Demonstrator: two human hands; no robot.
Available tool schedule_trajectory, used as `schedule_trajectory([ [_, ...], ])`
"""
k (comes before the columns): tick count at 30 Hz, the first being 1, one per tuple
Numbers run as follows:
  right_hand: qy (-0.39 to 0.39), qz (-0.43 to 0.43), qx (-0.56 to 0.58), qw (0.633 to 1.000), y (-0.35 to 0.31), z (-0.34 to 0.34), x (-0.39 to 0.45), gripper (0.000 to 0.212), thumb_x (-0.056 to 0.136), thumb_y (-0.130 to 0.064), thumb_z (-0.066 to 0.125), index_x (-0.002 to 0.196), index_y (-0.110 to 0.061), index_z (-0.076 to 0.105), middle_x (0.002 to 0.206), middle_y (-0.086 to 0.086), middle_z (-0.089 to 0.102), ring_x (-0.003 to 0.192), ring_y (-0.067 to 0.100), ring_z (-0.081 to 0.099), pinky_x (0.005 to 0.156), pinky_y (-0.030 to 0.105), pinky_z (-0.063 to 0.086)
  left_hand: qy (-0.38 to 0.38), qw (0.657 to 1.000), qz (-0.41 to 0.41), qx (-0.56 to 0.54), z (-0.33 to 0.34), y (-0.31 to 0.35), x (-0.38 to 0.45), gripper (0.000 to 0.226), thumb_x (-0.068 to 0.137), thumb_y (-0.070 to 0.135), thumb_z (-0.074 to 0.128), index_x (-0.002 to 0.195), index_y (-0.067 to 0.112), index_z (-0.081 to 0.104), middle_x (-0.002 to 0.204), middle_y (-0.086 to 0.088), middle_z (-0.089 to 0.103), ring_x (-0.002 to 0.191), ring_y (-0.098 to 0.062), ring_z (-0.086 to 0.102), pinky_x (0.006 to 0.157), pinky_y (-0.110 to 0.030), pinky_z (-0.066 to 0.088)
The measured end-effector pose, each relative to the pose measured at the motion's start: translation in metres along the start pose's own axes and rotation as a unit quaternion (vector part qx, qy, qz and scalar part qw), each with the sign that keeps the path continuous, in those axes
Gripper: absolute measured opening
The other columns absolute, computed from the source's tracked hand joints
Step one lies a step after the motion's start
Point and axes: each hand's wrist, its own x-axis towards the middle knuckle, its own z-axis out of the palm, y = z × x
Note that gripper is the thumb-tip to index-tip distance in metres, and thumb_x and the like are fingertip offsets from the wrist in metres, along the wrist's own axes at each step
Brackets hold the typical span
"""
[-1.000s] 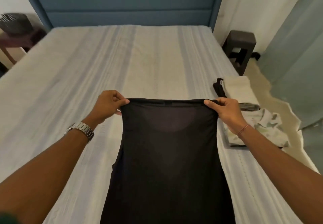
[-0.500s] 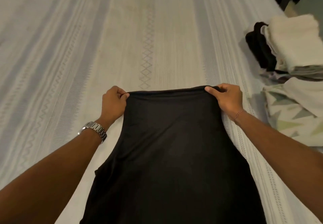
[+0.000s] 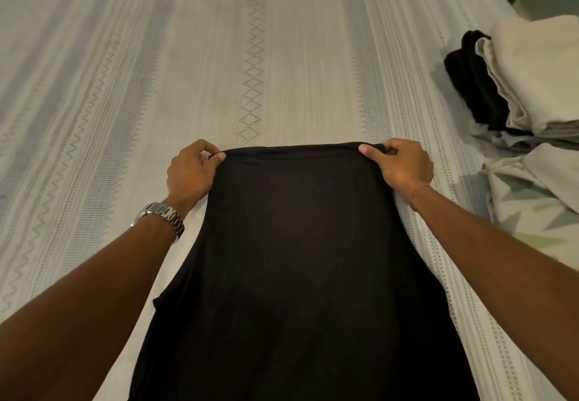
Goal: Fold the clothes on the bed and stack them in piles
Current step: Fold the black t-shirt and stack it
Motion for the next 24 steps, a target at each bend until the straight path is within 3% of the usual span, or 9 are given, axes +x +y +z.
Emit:
schedule_trajectory([
  [5, -0.002, 0.006, -0.013, 1.000, 0.001, 0.003, -0.004, 0.059, 0.077, -0.078, 0.067, 0.092, -0.021, 0.067, 0.080, -0.010, 0.066, 0.076, 0.013, 0.063, 0.072, 0.032, 0.048, 0.014, 0.997, -0.014, -0.074, 0.005, -0.006, -0.016, 0.026, 0.097, 0.033, 0.067, 0.118, 0.017, 0.069, 0.094, 0.000, 0.067, 0.086, -0.016, 0.062, 0.083, -0.032, 0.053],
  [10, -0.060, 0.032, 0.041, 0.997, 0.002, -0.013, -0.017, 0.058, 0.083, -0.071, 0.066, 0.112, -0.021, 0.062, 0.096, -0.013, 0.067, 0.093, 0.009, 0.064, 0.089, 0.031, 0.050, -0.035, 0.991, -0.039, -0.121, -0.011, -0.009, -0.042, 0.043, 0.099, 0.025, 0.065, 0.137, 0.012, 0.053, 0.109, -0.004, 0.063, 0.098, -0.015, 0.060, 0.087, -0.018, 0.047],
  [13, -0.084, 0.046, 0.077, 0.992, 0.011, -0.026, -0.035, 0.056, 0.088, -0.059, 0.069, 0.123, -0.017, 0.056, 0.107, -0.009, 0.062, 0.103, 0.012, 0.061, 0.087, 0.027, 0.045, -0.055, 0.990, -0.057, -0.117, -0.023, -0.021, -0.067, 0.043, 0.098, 0.019, 0.066, 0.138, 0.010, 0.052, 0.115, -0.009, 0.063, 0.105, -0.021, 0.062, 0.100, -0.034, 0.051],
  [16, -0.101, 0.047, 0.057, 0.992, 0.021, -0.041, -0.066, 0.059, 0.092, -0.055, 0.067, 0.131, -0.013, 0.051, 0.118, -0.003, 0.057, 0.107, 0.014, 0.055, 0.090, 0.028, 0.040, -0.058, 0.990, -0.070, -0.106, -0.042, -0.037, -0.107, 0.040, 0.097, 0.014, 0.066, 0.135, 0.008, 0.054, 0.114, -0.009, 0.063, 0.103, -0.021, 0.061, 0.099, -0.036, 0.051],
  [19, -0.114, 0.058, 0.021, 0.992, 0.038, -0.059, -0.104, 0.051, 0.095, -0.054, 0.063, 0.121, -0.012, 0.052, 0.110, 0.000, 0.057, 0.100, 0.017, 0.053, 0.087, 0.031, 0.039, -0.051, 0.990, -0.096, -0.087, -0.064, -0.055, -0.149, 0.037, 0.097, 0.015, 0.065, 0.133, 0.010, 0.055, 0.114, -0.008, 0.063, 0.104, -0.022, 0.061, 0.096, -0.033, 0.050],
  [21, -0.117, 0.068, 0.011, 0.991, 0.060, -0.071, -0.132, 0.040, 0.096, -0.054, 0.061, 0.102, -0.015, 0.054, 0.093, 0.000, 0.057, 0.089, 0.019, 0.054, 0.080, 0.032, 0.040, -0.068, 0.988, -0.115, -0.077, -0.077, -0.068, -0.180, 0.034, 0.098, 0.015, 0.064, 0.131, 0.011, 0.056, 0.113, -0.008, 0.064, 0.104, -0.025, 0.063, 0.097, -0.038, 0.053],
  [23, -0.123, 0.073, 0.004, 0.990, 0.083, -0.080, -0.163, 0.041, 0.094, -0.060, 0.058, 0.084, -0.022, 0.050, 0.079, -0.003, 0.054, 0.079, 0.018, 0.054, 0.075, 0.033, 0.040, -0.077, 0.985, -0.138, -0.072, -0.084, -0.073, -0.211, 0.034, 0.099, 0.017, 0.061, 0.132, 0.010, 0.056, 0.114, -0.008, 0.064, 0.106, -0.027, 0.063, 0.099, -0.043, 0.053],
  [24, -0.126, 0.076, 0.002, 0.989, 0.092, -0.086, -0.185, 0.042, 0.094, -0.063, 0.057, 0.085, -0.022, 0.053, 0.080, -0.004, 0.056, 0.080, 0.018, 0.056, 0.077, 0.033, 0.041, -0.075, 0.983, -0.152, -0.072, -0.093, -0.072, -0.232, 0.036, 0.100, 0.019, 0.060, 0.134, 0.009, 0.054, 0.116, -0.008, 0.063, 0.108, -0.027, 0.061, 0.100, -0.044, 0.052],
])
